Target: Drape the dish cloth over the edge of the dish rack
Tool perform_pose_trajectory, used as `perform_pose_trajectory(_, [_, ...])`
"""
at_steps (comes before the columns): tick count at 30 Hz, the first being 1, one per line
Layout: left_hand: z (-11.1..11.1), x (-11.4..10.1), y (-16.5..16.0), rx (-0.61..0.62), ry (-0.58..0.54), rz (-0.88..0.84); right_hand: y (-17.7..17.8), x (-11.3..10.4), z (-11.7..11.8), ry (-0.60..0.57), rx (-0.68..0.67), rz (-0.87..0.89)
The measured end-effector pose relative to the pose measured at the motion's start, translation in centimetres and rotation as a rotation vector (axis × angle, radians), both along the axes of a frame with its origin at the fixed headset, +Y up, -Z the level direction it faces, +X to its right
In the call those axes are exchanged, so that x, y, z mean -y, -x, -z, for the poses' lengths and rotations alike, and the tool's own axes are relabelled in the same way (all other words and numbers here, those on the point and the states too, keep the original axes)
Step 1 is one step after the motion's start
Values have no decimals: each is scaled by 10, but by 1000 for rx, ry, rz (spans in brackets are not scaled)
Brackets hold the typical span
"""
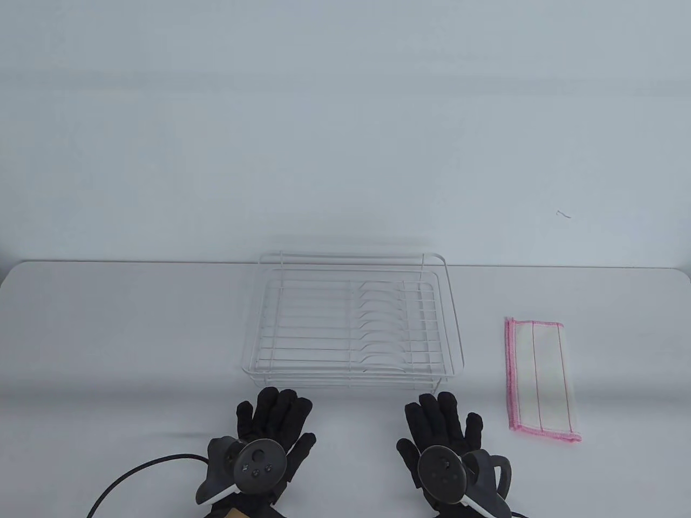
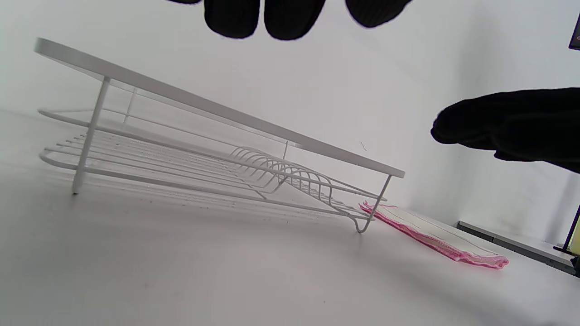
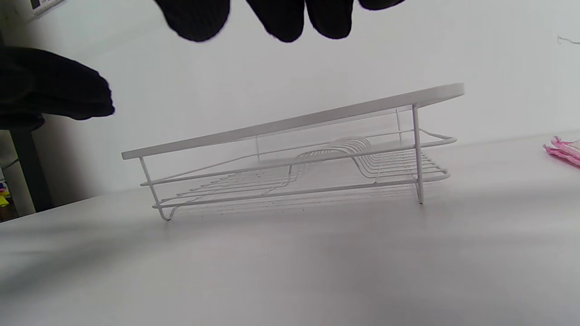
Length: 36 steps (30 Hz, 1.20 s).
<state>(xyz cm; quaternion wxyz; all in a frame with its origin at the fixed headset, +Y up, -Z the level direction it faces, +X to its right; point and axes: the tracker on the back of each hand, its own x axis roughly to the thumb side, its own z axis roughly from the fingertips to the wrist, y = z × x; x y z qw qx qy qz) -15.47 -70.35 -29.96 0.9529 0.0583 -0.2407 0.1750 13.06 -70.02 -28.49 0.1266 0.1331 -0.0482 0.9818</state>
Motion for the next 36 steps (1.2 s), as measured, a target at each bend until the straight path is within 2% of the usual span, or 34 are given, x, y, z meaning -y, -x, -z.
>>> perform_pose_trajectory(8, [0, 1, 0, 1, 8, -9, 2, 2, 1, 23, -14, -1])
perform_pose_trajectory(12, [0, 0, 1, 2, 17, -22, -12, 0, 9, 33, 27, -44])
perform_pose_trajectory(14, [-1, -1, 2, 3, 17, -30, -31, 2, 18, 44, 74, -47])
perform_pose_trajectory(19, [-1, -2, 4, 2, 17, -40, -94, 16, 40, 110, 238, -177])
perform_pose_trajectory(25, [0, -3, 4, 3, 33, -40, -155, 37, 64, 256, 380, -223])
perform_pose_trajectory(32, [2, -2, 5, 5, 46, -39, -181, 67, 91, 451, 431, -260])
perform_pose_trajectory(36, [2, -1, 4, 8, 58, -35, -187, 78, 99, 490, 448, -226])
